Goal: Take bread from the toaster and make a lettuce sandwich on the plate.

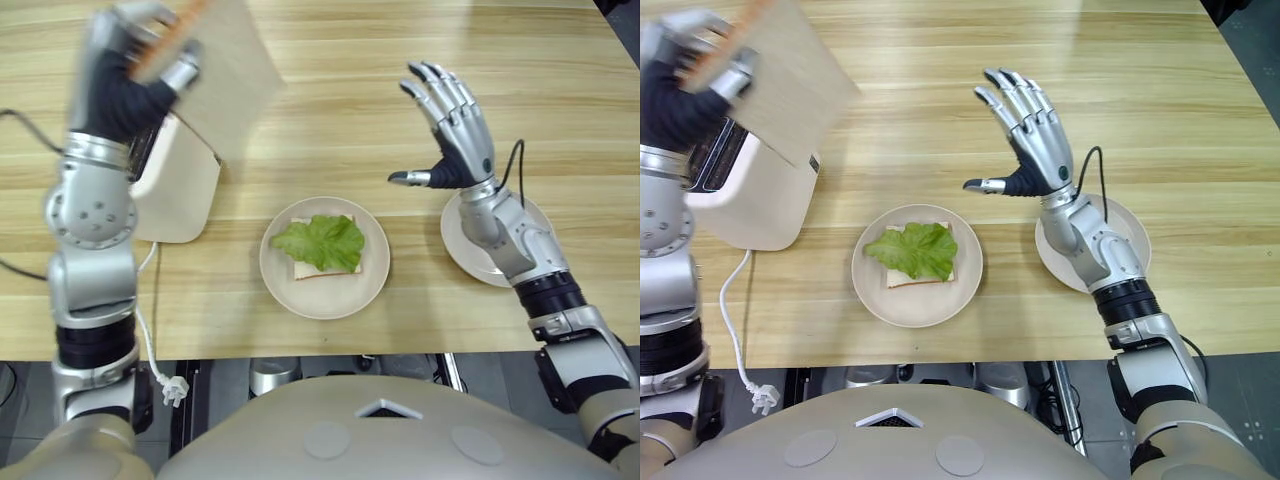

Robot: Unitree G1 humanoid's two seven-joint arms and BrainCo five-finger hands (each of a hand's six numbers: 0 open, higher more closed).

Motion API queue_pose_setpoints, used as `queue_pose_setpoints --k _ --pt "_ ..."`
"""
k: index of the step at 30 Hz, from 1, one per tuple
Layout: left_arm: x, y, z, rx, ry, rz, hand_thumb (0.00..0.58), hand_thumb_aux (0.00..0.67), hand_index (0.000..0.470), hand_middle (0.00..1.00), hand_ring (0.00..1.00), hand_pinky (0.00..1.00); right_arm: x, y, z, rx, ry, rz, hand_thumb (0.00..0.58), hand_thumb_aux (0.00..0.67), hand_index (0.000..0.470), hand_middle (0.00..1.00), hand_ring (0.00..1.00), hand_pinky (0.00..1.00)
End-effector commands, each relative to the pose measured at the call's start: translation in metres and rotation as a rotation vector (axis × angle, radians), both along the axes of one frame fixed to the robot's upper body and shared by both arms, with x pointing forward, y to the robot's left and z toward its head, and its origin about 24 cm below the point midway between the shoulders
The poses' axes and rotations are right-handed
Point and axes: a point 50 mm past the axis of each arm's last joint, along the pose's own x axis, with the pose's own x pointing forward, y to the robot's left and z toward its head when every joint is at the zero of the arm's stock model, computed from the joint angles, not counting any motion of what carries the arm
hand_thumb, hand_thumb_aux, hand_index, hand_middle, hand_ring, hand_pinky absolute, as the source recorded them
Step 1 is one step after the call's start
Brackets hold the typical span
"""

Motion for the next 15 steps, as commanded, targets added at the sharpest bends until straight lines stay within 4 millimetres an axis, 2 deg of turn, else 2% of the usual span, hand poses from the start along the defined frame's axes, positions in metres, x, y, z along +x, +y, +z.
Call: queue_pose_setpoints --k 1,4,8,12,15 --pt "0.012 -0.009 -0.040 -0.094 0.270 -0.186 0.580 0.670 0.460 1.00 1.00 1.00 0.004 -0.011 0.002 0.021 0.016 -0.034 0.000 0.000 0.000 0.00 0.00 0.00" --pt "0.021 -0.017 -0.067 -0.150 0.421 -0.269 0.580 0.670 0.460 1.00 1.00 1.00 0.004 -0.010 -0.003 0.022 0.043 -0.029 0.000 0.000 0.000 0.00 0.00 0.00" --pt "0.019 -0.035 -0.096 -0.165 0.584 -0.420 0.580 0.670 0.460 1.00 1.00 1.00 0.002 -0.008 -0.008 0.024 0.063 -0.020 0.000 0.000 0.000 0.00 0.00 0.00" --pt "0.025 -0.043 -0.108 -0.171 0.660 -0.502 0.580 0.670 0.460 1.00 1.00 1.00 0.002 -0.008 -0.011 0.025 0.074 -0.017 0.000 0.000 0.000 0.00 0.00 0.00" --pt "0.029 -0.046 -0.119 -0.108 0.709 -0.516 0.580 0.670 0.460 1.00 1.00 1.00 0.002 -0.006 -0.013 0.023 0.081 -0.010 0.000 0.000 0.000 0.00 0.00 0.00"
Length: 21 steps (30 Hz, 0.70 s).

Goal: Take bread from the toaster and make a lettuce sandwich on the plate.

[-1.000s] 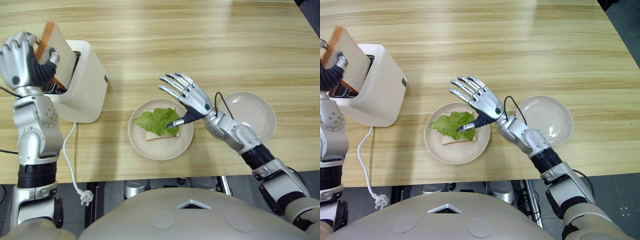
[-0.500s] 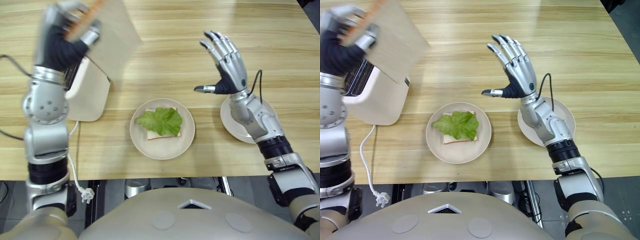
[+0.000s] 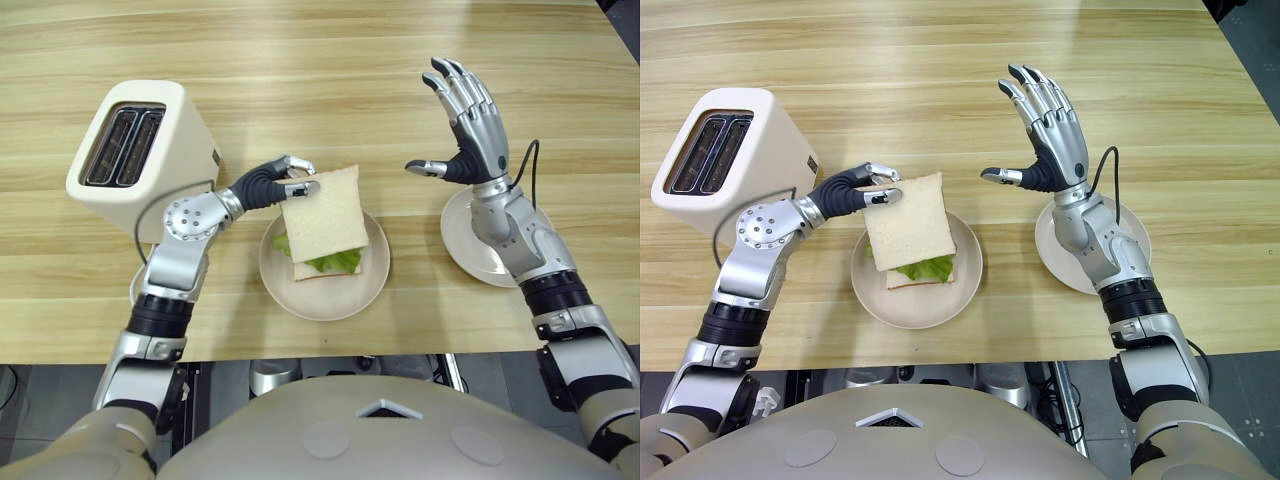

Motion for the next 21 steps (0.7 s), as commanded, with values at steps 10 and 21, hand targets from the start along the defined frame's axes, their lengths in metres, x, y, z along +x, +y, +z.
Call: queue_pose_setpoints --k 10,21 --pt "0.006 -0.008 -0.041 0.188 0.086 -0.107 0.580 0.670 0.460 1.00 1.00 1.00 -0.004 0.004 -0.012 -0.008 0.057 0.018 0.000 0.000 0.000 0.00 0.00 0.00" --pt "0.008 -0.009 -0.063 0.271 0.086 -0.064 0.580 0.670 0.460 1.00 1.00 1.00 -0.006 0.007 -0.015 -0.009 0.079 0.032 0.000 0.000 0.000 0.00 0.00 0.00"
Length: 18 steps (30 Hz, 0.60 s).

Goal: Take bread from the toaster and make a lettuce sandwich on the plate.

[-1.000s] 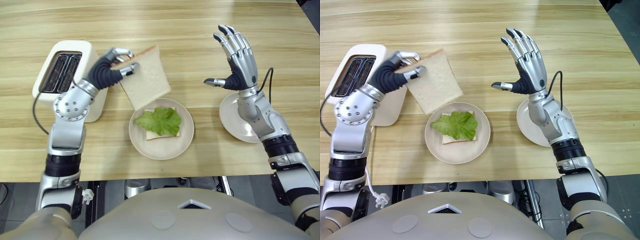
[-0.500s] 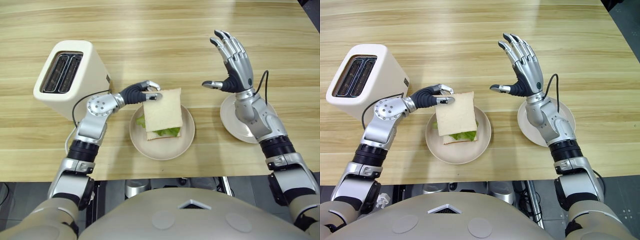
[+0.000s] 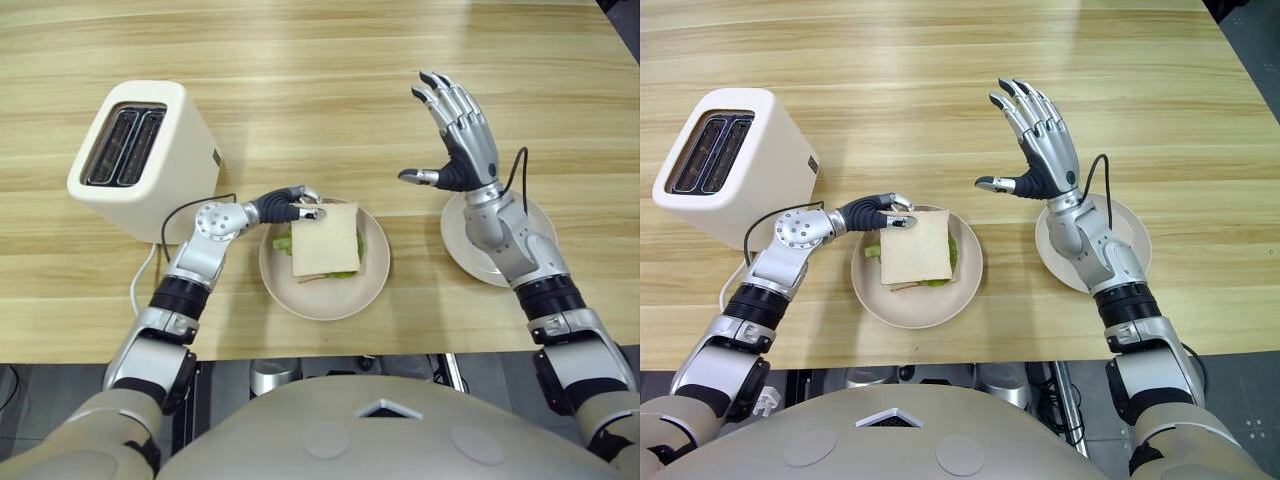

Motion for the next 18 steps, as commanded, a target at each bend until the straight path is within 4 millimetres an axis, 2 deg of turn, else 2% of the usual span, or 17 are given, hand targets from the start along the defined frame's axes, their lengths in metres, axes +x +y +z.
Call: queue_pose_setpoints --k 1,6,7,8,10,15,18 --pt "0.001 0.000 -0.009 0.070 -0.006 0.005 0.580 0.670 0.460 1.00 1.00 1.00 -0.002 0.002 -0.006 -0.009 0.039 0.017 0.000 0.000 0.000 0.00 0.00 0.00" --pt "-0.003 -0.002 -0.022 0.160 -0.019 -0.008 0.580 0.670 0.460 1.00 1.00 1.00 -0.013 0.019 -0.017 -0.038 0.136 0.176 0.000 0.000 0.000 0.00 0.00 0.00" --pt "-0.005 -0.001 -0.025 0.181 -0.018 -0.013 0.579 0.641 0.440 1.00 1.00 1.00 -0.016 0.023 -0.018 -0.054 0.145 0.216 0.000 0.000 0.000 0.00 0.00 0.00" --pt "-0.006 -0.001 -0.027 0.212 -0.026 -0.021 0.547 0.510 0.350 1.00 1.00 1.00 -0.021 0.026 -0.019 -0.068 0.160 0.265 0.000 0.000 0.000 0.00 0.00 0.00" --pt "-0.008 0.000 -0.029 0.235 -0.030 -0.030 0.526 0.465 0.319 1.00 1.00 1.00 -0.028 0.032 -0.022 -0.095 0.187 0.352 0.000 0.000 0.000 0.00 0.00 0.00" --pt "-0.007 0.003 -0.030 0.280 -0.055 -0.025 0.524 0.462 0.317 1.00 1.00 1.00 -0.048 0.045 -0.027 -0.155 0.271 0.555 0.000 0.000 0.000 0.00 0.00 0.00" --pt "-0.007 0.004 -0.031 0.306 -0.065 -0.030 0.509 0.436 0.299 1.00 1.00 1.00 -0.058 0.049 -0.031 -0.186 0.321 0.645 0.000 0.000 0.000 0.00 0.00 0.00"
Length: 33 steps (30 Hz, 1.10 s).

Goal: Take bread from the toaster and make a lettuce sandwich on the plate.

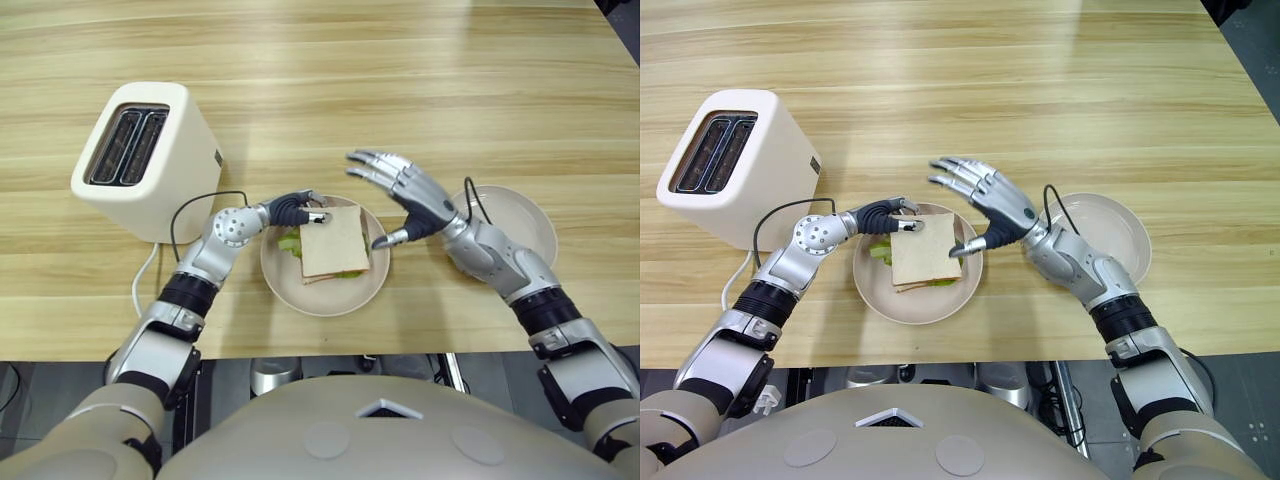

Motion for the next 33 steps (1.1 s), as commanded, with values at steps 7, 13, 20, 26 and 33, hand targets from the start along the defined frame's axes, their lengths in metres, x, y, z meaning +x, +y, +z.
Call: queue_pose_setpoints --k 7,13,20,26,33 --pt "-0.006 0.018 -0.020 0.151 0.039 0.031 0.494 0.413 0.283 1.00 1.00 1.00 -0.028 0.006 -0.010 -0.110 0.168 0.236 0.000 0.000 0.000 0.00 0.00 0.00" --pt "-0.003 0.022 -0.021 0.170 0.029 0.045 0.505 0.428 0.294 1.00 1.00 1.00 -0.030 0.010 -0.025 -0.209 0.217 0.266 0.000 0.000 0.000 0.00 0.00 0.00" --pt "-0.003 0.019 -0.025 0.173 0.038 0.034 0.516 0.447 0.307 1.00 1.00 1.00 -0.028 0.026 -0.047 -0.304 0.248 0.300 0.000 0.000 0.000 0.00 0.00 0.00" --pt "-0.004 0.013 -0.024 0.150 0.045 0.018 0.536 0.486 0.334 1.00 1.00 1.00 -0.024 0.033 -0.059 -0.367 0.219 0.288 0.000 0.000 0.000 0.00 0.00 0.00" --pt "-0.006 0.014 -0.024 0.153 0.031 0.017 0.530 0.473 0.325 1.00 1.00 1.00 -0.045 0.025 -0.083 -0.532 0.371 0.362 0.000 0.000 0.000 0.00 0.00 0.00"
